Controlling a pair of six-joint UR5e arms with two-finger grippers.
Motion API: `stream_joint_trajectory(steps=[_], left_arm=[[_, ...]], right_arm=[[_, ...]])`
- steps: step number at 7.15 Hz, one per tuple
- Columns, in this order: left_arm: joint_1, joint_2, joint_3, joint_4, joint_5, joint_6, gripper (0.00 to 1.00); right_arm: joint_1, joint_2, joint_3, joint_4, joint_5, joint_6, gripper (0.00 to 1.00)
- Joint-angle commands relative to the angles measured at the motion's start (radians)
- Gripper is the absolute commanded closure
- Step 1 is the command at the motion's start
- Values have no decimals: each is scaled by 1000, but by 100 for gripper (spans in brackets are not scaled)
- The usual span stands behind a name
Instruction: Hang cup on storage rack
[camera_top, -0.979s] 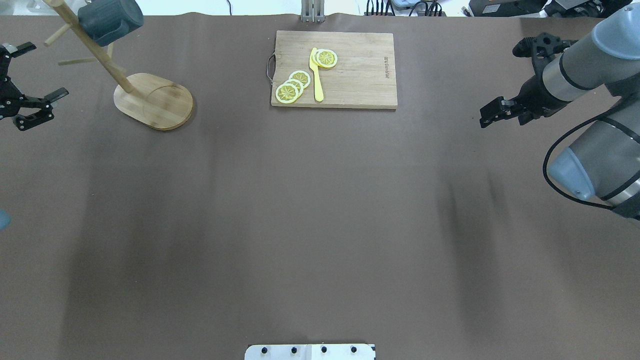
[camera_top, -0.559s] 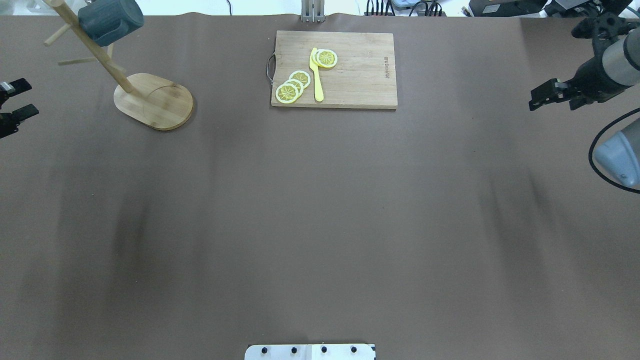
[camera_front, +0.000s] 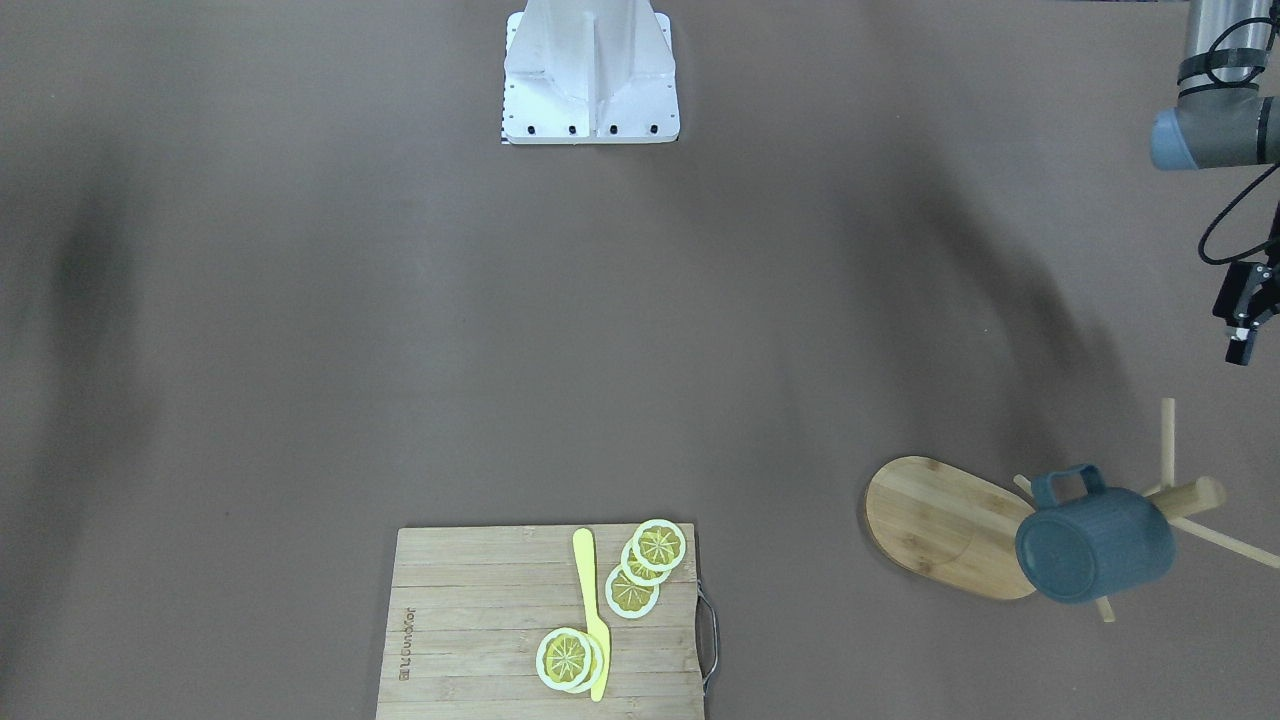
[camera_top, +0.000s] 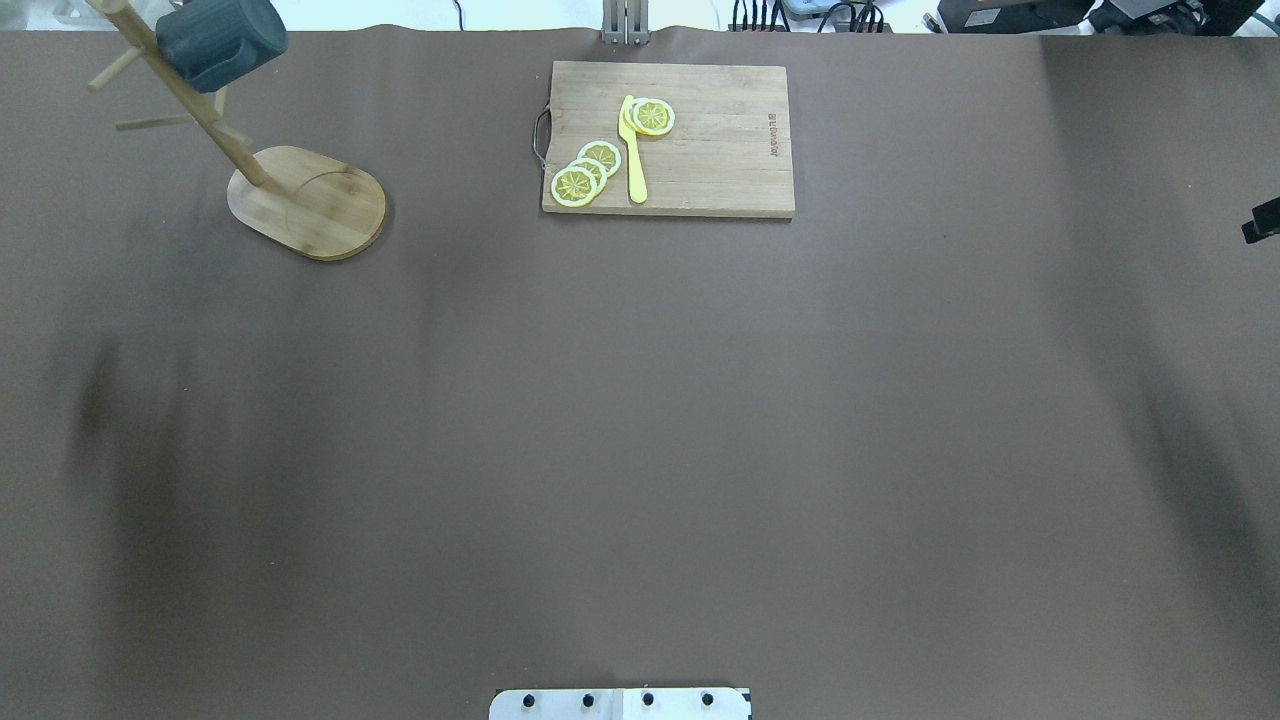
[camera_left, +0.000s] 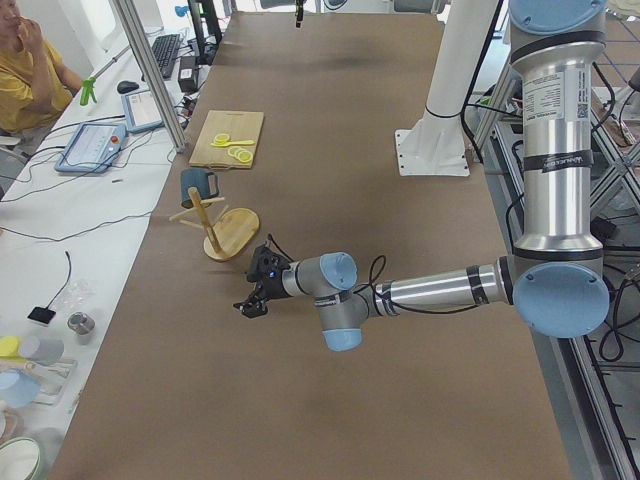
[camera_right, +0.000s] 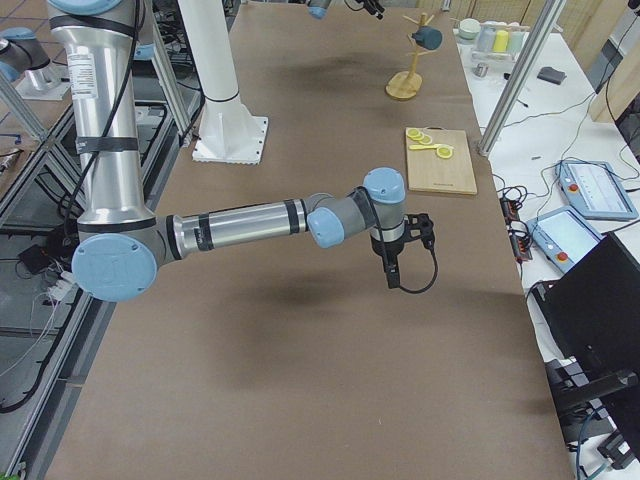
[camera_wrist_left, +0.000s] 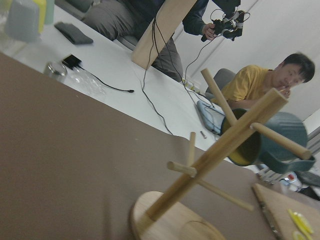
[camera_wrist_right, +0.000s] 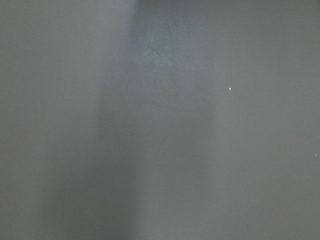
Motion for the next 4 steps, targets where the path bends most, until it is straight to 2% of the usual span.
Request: stream_joint_trajectory(steps=[1, 2, 4], left_arm=[[-187, -19, -61, 335, -266, 193, 2], [-261, -51, -125, 525, -399, 194, 2], [-272, -53, -289, 881, -588, 193, 2]], right_arm=[[34, -64, -13, 0, 7, -63, 0], [35, -81, -15, 0, 7, -63, 0], [50, -97, -29, -1, 10, -102, 0]])
